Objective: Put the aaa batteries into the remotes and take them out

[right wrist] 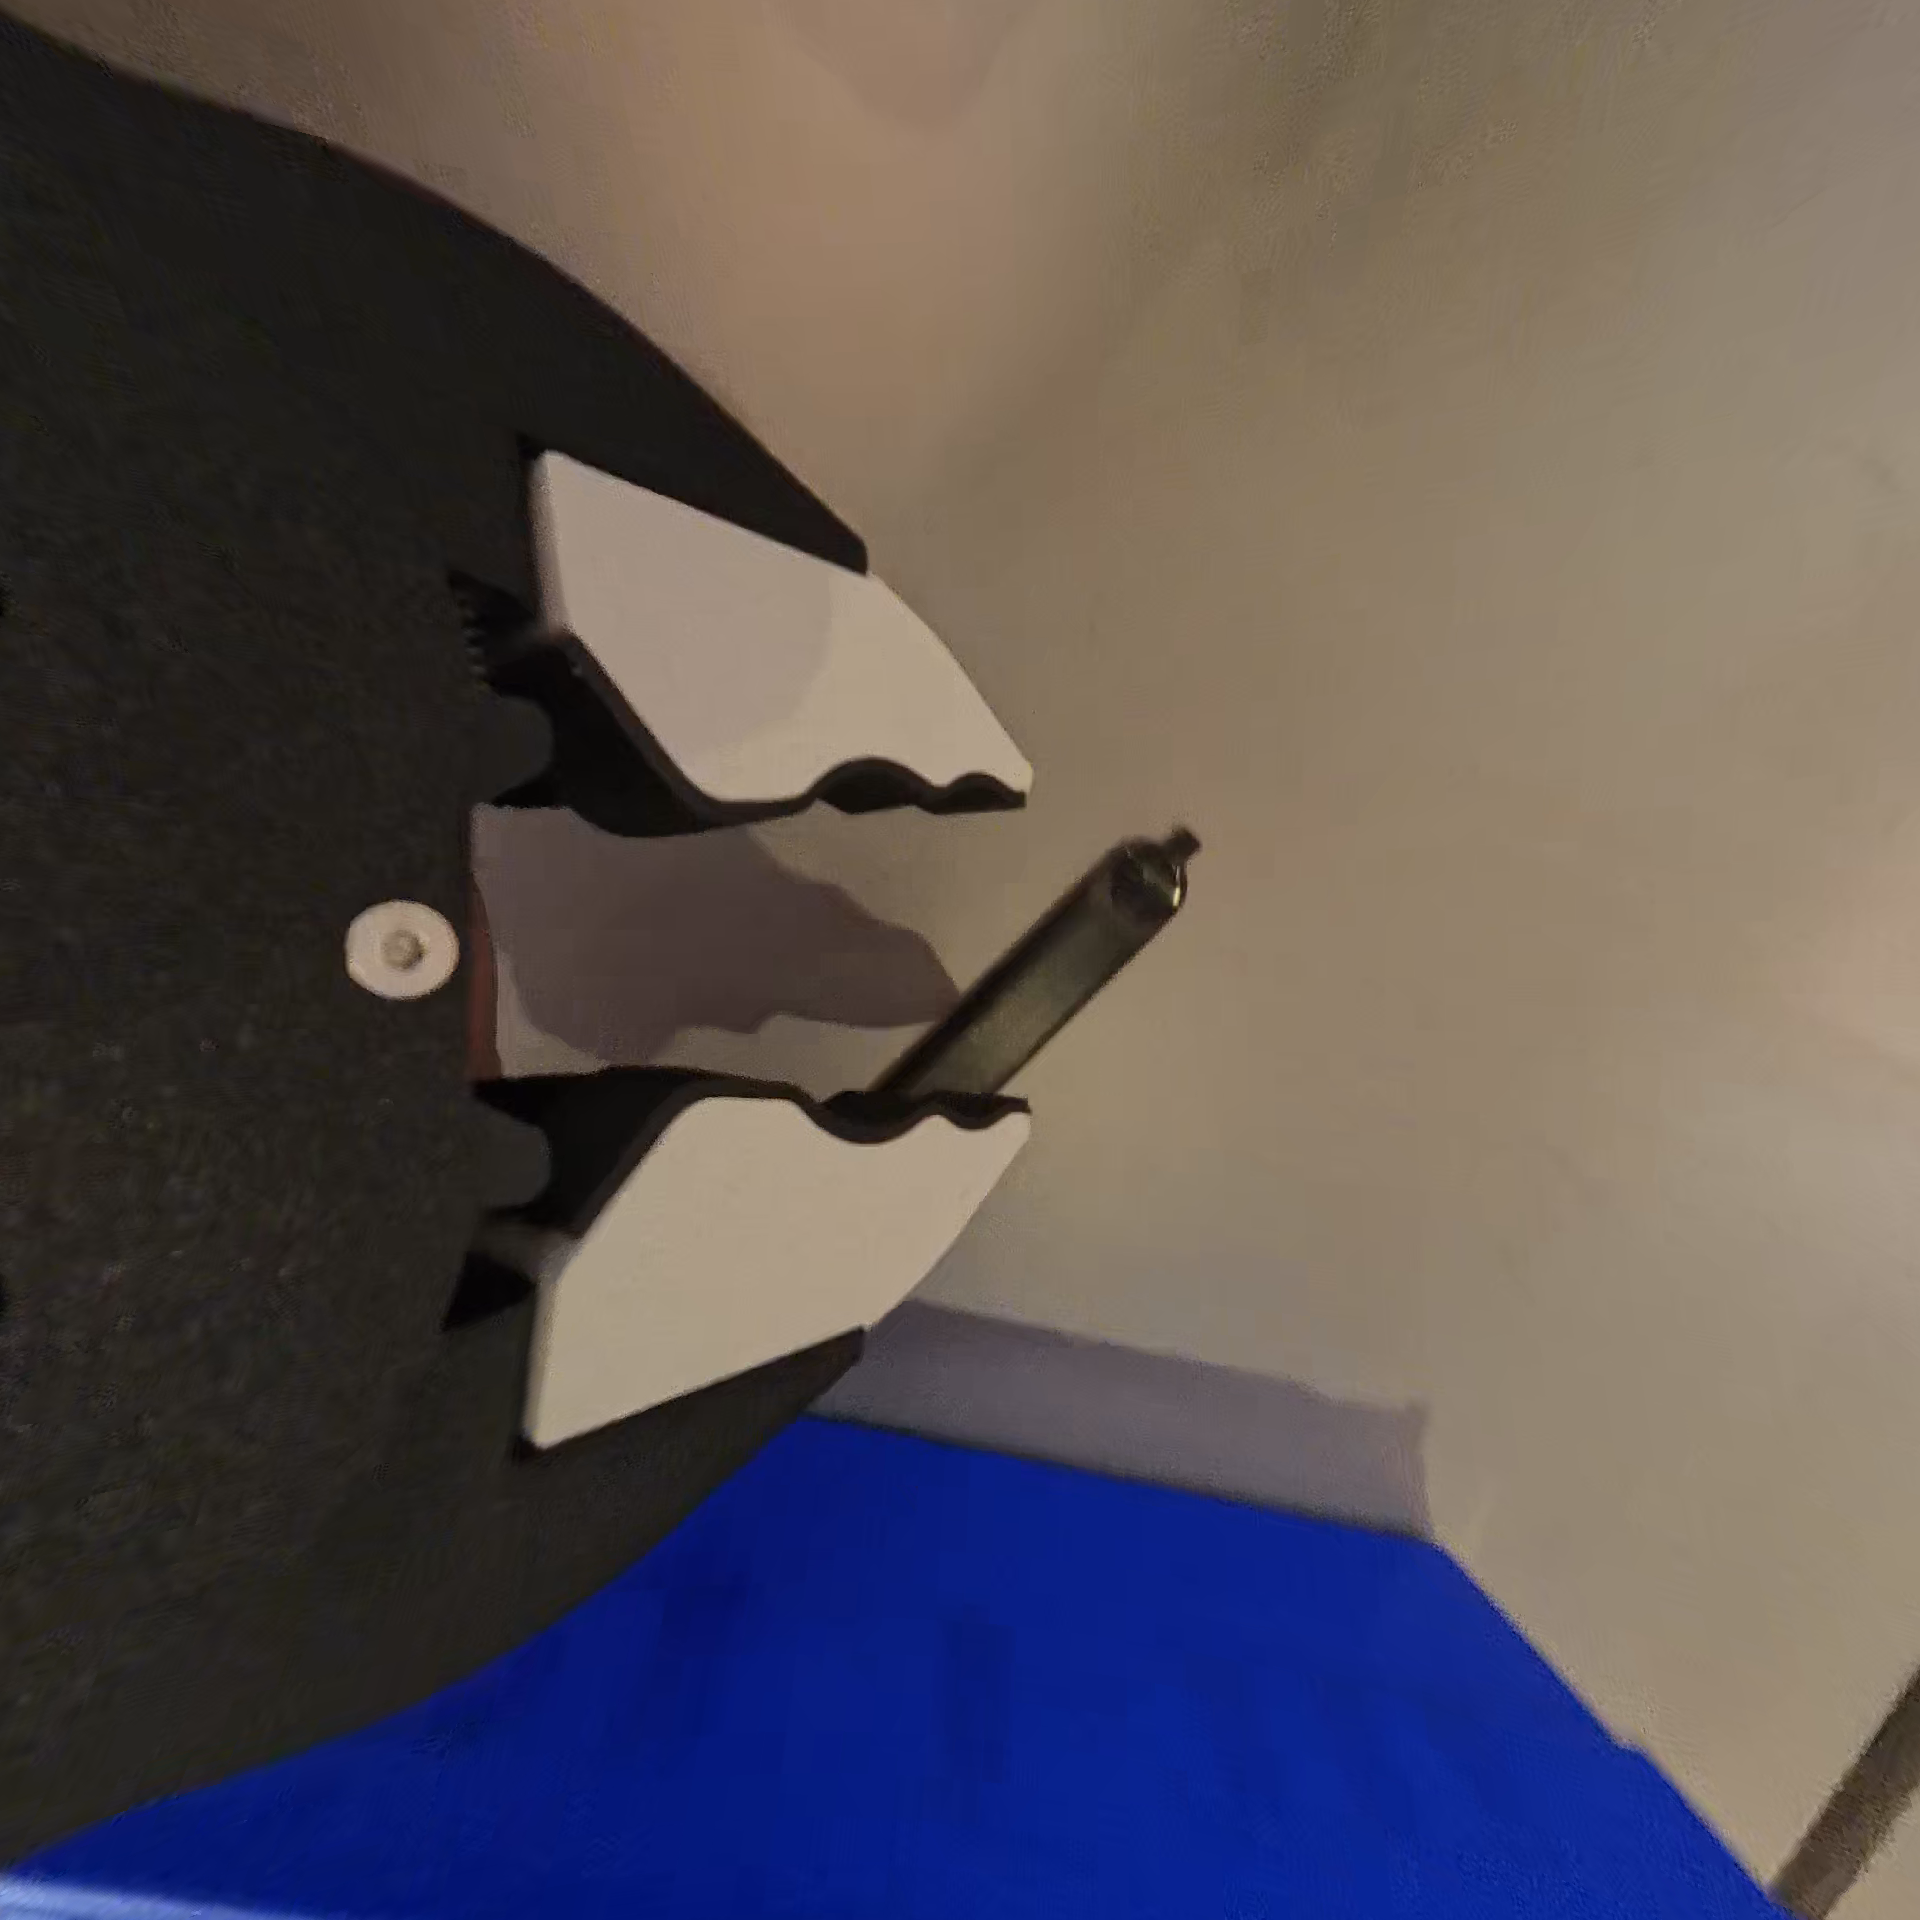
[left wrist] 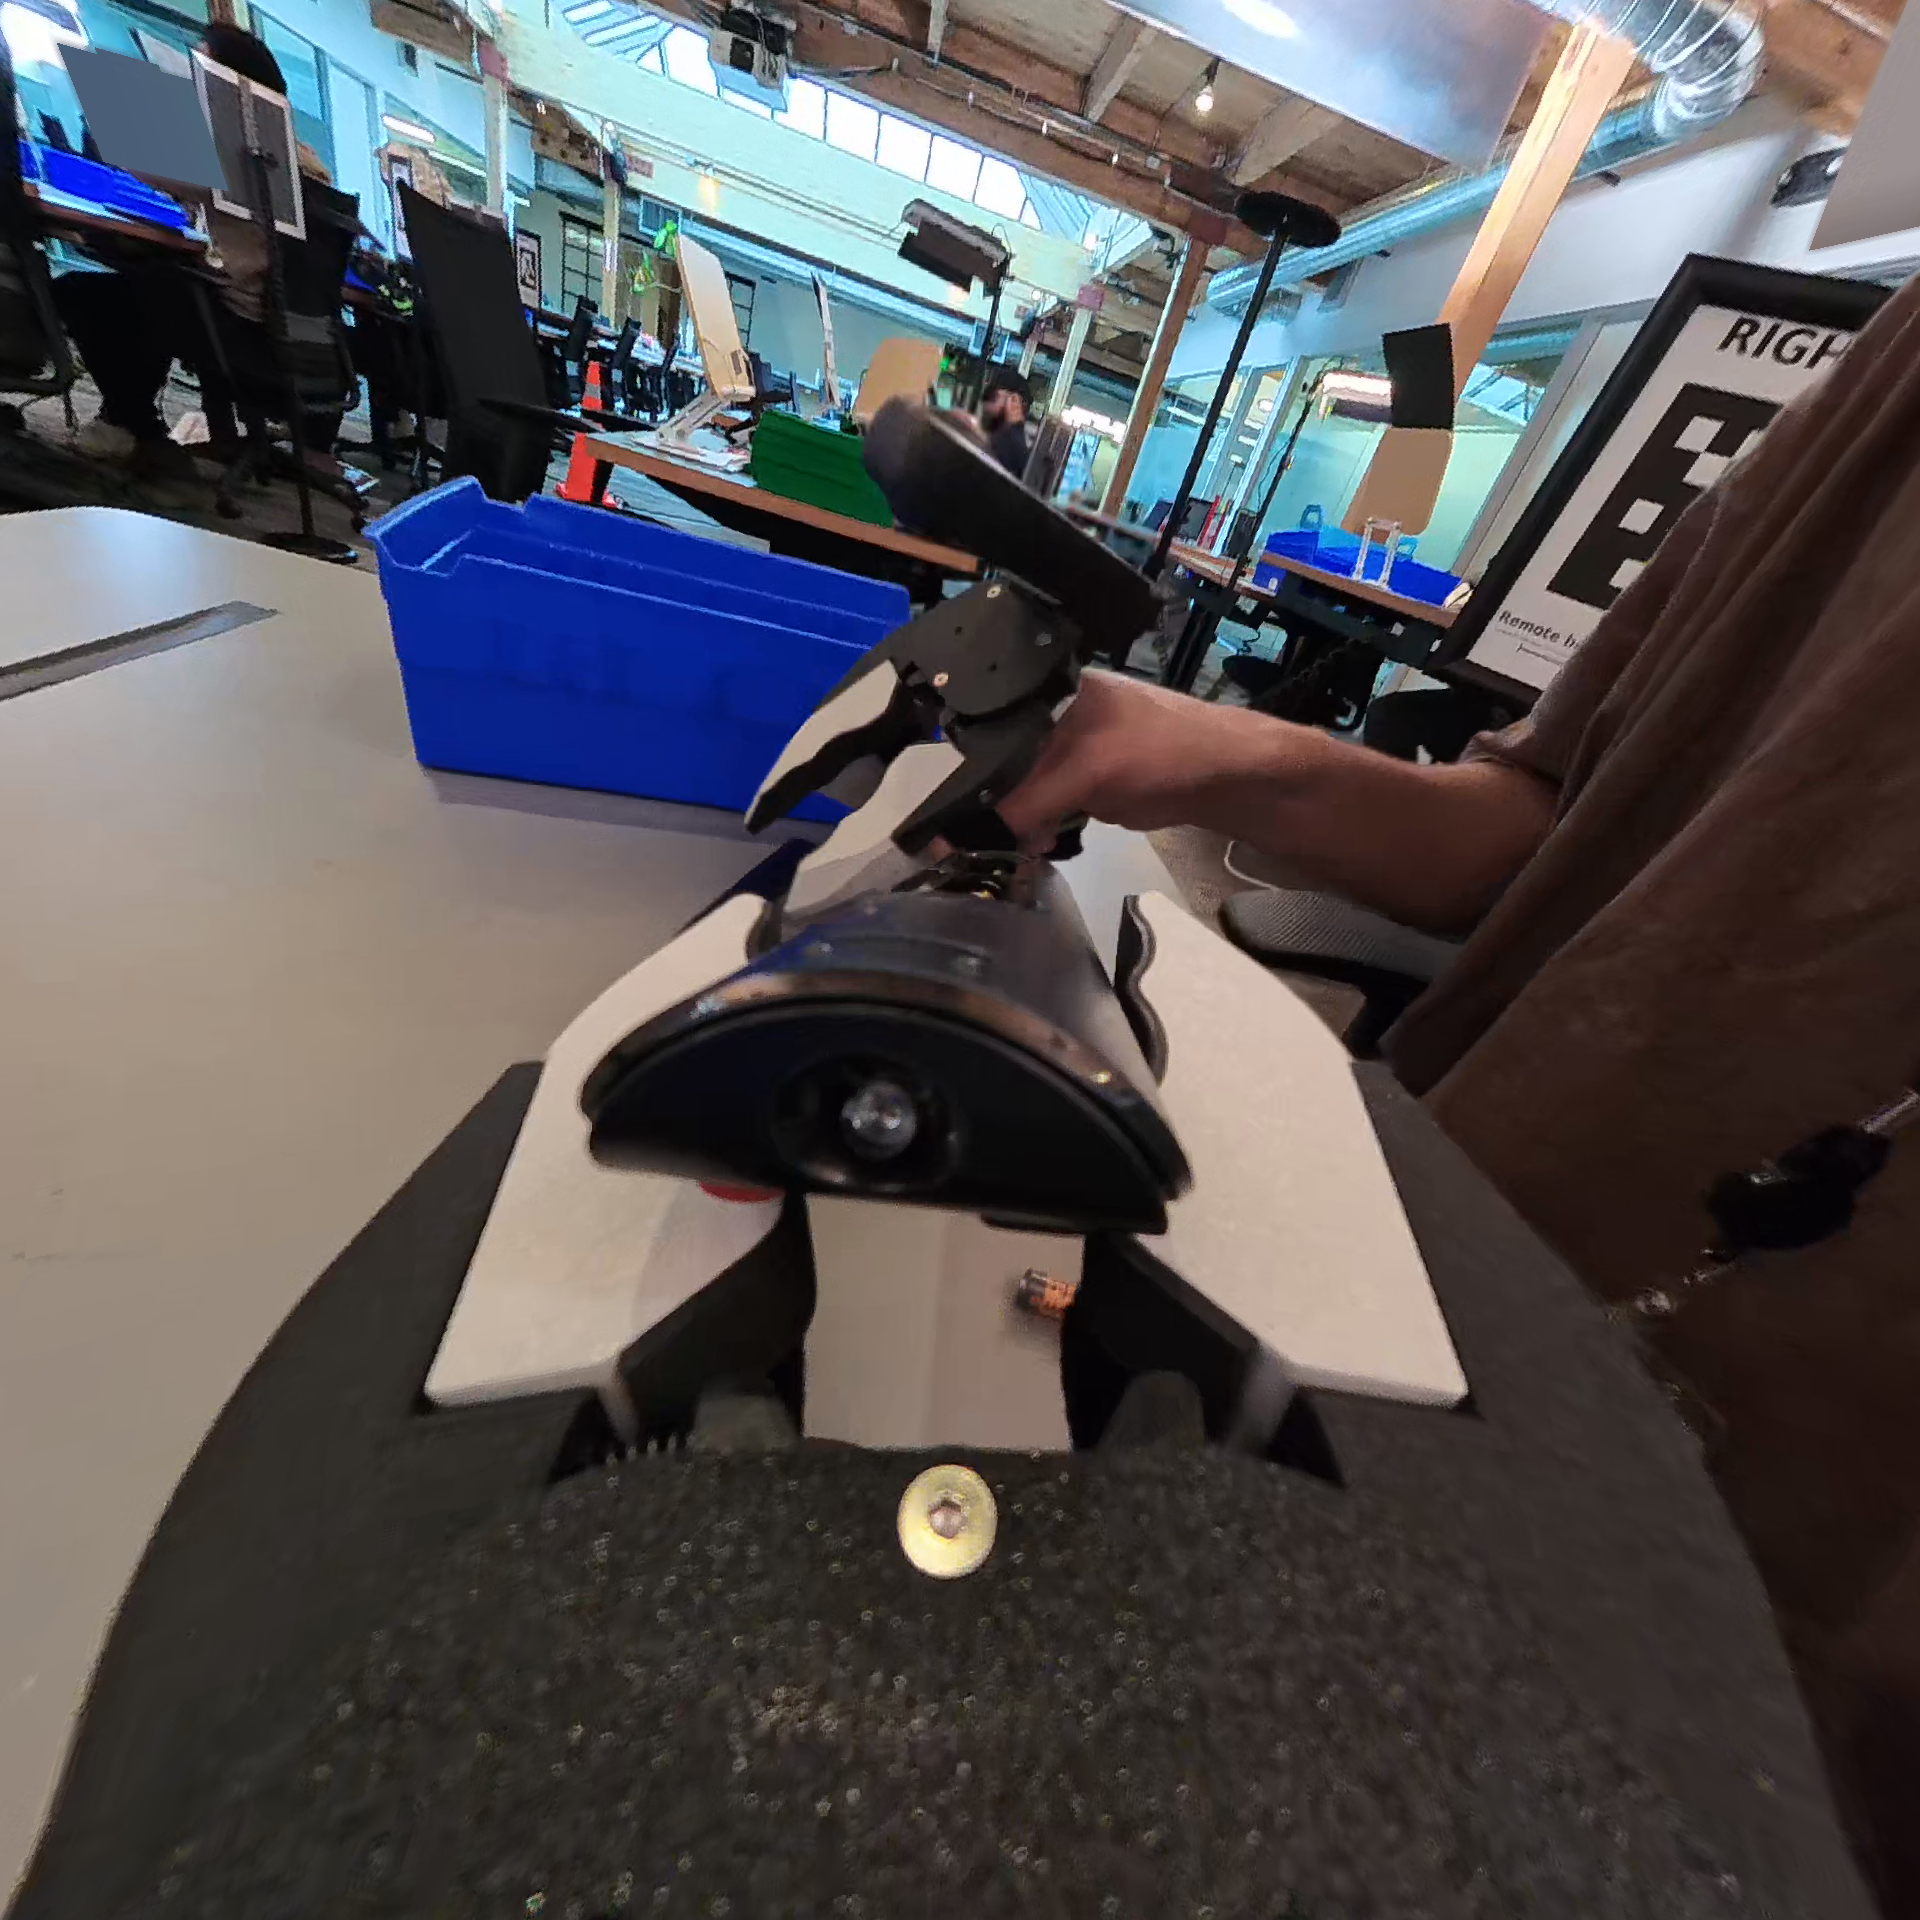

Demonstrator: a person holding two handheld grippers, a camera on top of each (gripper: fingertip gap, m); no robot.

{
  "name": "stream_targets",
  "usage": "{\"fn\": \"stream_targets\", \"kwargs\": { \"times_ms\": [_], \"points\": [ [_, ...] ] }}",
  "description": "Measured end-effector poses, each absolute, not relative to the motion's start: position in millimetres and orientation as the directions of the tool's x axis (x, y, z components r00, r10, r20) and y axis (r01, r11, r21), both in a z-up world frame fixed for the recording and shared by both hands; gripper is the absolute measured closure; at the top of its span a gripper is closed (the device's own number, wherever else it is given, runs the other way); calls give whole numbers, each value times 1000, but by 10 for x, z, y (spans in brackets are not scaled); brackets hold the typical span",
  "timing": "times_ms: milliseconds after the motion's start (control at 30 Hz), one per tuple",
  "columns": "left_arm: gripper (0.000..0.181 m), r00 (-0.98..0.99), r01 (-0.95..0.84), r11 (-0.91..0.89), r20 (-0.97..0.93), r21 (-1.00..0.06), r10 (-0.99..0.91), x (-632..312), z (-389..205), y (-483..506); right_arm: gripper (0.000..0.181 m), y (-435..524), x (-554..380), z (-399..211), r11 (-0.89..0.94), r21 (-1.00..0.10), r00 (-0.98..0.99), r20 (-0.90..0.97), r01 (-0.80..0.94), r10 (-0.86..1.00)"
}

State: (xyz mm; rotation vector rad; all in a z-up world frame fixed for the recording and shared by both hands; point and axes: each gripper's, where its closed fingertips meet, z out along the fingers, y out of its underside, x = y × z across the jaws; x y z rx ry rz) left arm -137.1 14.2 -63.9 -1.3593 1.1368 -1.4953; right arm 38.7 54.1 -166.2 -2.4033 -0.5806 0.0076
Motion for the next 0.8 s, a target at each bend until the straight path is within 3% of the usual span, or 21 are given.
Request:
{"fn": "stream_targets", "kwargs": {
  "times_ms": [100, 267, 500, 567, 633, 800],
  "points": [
    [119, -109, -17, -289, 289, -957, -951, -1359, -673, 133, 132, 611, 559, -1819, -710, -598, 924, 169, 372, 342],
    [119, -131, -32, -294, 296, -955, -946, -1335, -694, 96, 133, 556, 595, -1953, -738, -615, 950, 59, 278, 308],
    [119, -140, -40, -302, 304, -953, -942, -1324, -713, 85, 134, 295, 286, -1900, -743, -633, 910, -146, 216, 389],
    [119, -136, -54, -295, 300, -954, -944, -1333, -727, 86, 137, 217, 253, -1747, -671, -675, 869, -91, 305, 487],
    [119, -132, -54, -290, 295, -956, -946, -1341, -727, 93, 138, 109, 359, -1668, -605, -638, 803, 34, 476, 595],
    [119, -126, -65, -273, 279, -960, -952, -1333, -733, 85, 140, -43, 416, -1491, -373, -385, 484, 246, 844, 840]
  ]
}}
